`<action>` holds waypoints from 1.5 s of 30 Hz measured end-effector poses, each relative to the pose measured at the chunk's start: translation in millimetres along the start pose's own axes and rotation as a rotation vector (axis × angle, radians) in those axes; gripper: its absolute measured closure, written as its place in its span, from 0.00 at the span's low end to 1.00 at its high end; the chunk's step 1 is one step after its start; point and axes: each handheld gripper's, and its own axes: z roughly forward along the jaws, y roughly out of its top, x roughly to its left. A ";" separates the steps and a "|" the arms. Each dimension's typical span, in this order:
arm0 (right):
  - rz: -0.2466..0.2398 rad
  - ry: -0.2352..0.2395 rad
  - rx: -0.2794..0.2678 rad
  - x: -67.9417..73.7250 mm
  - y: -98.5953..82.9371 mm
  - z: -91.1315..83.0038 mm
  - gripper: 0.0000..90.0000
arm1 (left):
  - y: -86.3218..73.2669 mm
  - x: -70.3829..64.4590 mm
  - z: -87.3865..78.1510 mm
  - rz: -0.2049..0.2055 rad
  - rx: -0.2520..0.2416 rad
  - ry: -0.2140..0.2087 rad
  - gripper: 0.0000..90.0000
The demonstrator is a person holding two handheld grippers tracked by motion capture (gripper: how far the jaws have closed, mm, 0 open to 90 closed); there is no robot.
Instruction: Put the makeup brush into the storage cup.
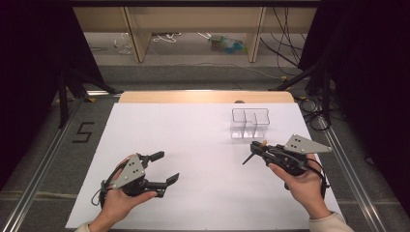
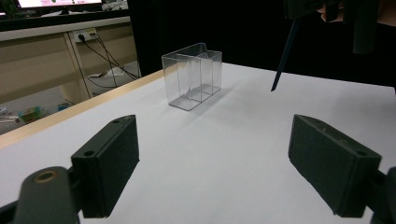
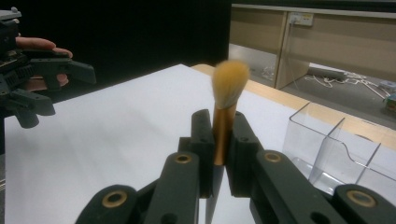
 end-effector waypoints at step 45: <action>0.006 -0.086 -0.036 -16.9 0.3 -13.4 0.93 | -0.1 2.9 -1.4 -0.001 -0.015 -0.007 0.18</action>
